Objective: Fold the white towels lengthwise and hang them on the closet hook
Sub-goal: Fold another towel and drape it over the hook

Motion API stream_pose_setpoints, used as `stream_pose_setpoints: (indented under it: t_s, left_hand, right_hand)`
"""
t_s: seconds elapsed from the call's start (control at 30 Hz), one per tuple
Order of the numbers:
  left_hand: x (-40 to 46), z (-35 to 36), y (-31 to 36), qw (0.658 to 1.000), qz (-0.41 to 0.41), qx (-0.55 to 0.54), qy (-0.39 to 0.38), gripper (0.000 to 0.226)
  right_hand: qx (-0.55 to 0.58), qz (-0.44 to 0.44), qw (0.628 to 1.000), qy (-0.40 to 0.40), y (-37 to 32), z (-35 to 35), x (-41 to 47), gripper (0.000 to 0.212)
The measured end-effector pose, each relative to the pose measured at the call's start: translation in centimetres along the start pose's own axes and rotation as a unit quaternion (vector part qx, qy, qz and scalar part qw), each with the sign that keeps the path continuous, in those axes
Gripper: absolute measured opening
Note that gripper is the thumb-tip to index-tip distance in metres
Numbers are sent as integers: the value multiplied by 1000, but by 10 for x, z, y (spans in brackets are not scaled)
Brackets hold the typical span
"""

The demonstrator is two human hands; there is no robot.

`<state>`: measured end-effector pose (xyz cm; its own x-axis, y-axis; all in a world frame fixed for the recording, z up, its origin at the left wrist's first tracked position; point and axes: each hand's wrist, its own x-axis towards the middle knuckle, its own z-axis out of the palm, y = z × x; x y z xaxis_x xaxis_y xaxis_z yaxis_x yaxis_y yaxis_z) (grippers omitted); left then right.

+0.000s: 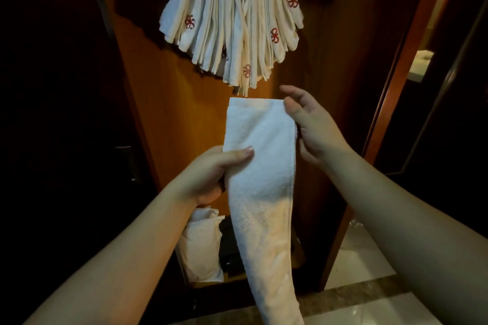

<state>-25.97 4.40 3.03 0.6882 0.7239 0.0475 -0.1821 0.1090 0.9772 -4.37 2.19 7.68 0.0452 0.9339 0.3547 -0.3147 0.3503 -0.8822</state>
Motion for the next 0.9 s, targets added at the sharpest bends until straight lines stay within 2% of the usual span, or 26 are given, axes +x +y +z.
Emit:
stream_pose_setpoints:
  t_s: [0.1,0.13,0.2,0.27,0.33,0.5,0.6,0.63,0.73,0.83,0.9]
  left_hand:
    - [14,9,19,999,-32,-1,6,44]
    - [19,12,26,999,-45,-5,8,47]
    - [27,15,41,998,-62,-13,29,60]
    - [34,17,55,996,-54,-12,69,64]
    - [39,15,68,992,-45,4,114,59]
    - [50,2,91,977,-31,13,210,40]
    - [57,-6,97,967,-44,12,251,29]
    - [59,-9,98,963,-52,16,264,31]
    - [65,-16,99,954,-74,24,290,42]
    - [68,-24,97,943,-105,34,315,47]
    - [70,-31,89,932,-140,19,333,40]
  right_hand:
    - [66,130,988,56,19,-12,-5,70]
    - [66,183,978,72,32,-17,-9,73]
    - [98,292,951,39,61,-22,-28,68]
    - [116,370,921,-27,83,-20,-50,73]
    - [120,364,921,-71,97,-20,-61,78]
    - [151,358,918,-80,100,-21,-72,85]
    - [92,355,923,-120,90,-23,-77,82]
    - [43,359,923,-132,85,-22,-78,78]
    - [-95,349,914,-183,67,-13,-81,43]
    - [-122,336,916,-182,52,-10,-82,40]
    - [-102,328,922,-177,45,-11,-82,39]
